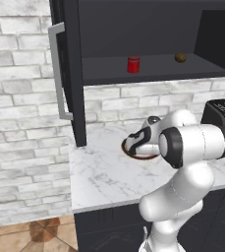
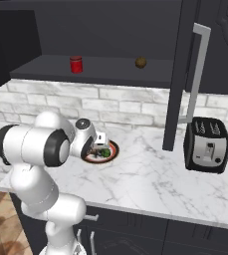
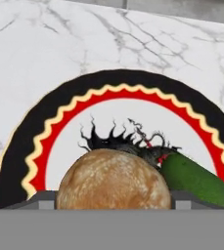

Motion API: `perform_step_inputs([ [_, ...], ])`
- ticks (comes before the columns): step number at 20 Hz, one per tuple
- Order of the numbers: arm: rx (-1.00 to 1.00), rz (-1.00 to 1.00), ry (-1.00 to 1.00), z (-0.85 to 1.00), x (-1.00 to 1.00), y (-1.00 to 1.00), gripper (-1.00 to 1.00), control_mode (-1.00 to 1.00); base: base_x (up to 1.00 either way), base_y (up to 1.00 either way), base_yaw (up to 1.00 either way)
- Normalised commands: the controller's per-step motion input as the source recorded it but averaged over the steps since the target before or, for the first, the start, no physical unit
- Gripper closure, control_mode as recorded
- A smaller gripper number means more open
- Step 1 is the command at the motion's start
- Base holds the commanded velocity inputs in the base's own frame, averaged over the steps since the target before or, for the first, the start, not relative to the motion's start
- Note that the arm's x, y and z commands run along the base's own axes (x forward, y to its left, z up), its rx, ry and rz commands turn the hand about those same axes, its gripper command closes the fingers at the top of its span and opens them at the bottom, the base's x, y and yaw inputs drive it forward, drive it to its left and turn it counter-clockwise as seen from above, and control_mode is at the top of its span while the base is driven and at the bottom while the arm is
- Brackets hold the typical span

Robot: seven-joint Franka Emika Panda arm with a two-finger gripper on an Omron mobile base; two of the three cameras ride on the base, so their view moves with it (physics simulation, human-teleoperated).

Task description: Pick the avocado and bread from the counter and place them on the plate. Then pick the jam from the cabinet and place it next to the plate. Lastly close the cabinet door.

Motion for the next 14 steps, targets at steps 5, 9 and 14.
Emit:
perform_step_inputs([
  [5, 0.0, 0.0, 0.0, 0.05, 0.03, 0.0, -1.0, -1.0, 0.0, 0.0, 0.0],
  [9, 0.0, 0.0, 0.0, 0.49, 0.0, 0.0, -1.0, -1.0, 0.0, 0.0, 0.0],
  [14, 0.0, 0.04, -0.03, 0.98, -0.43, -0.09, -1.0, -1.0, 0.0, 0.0, 0.0],
])
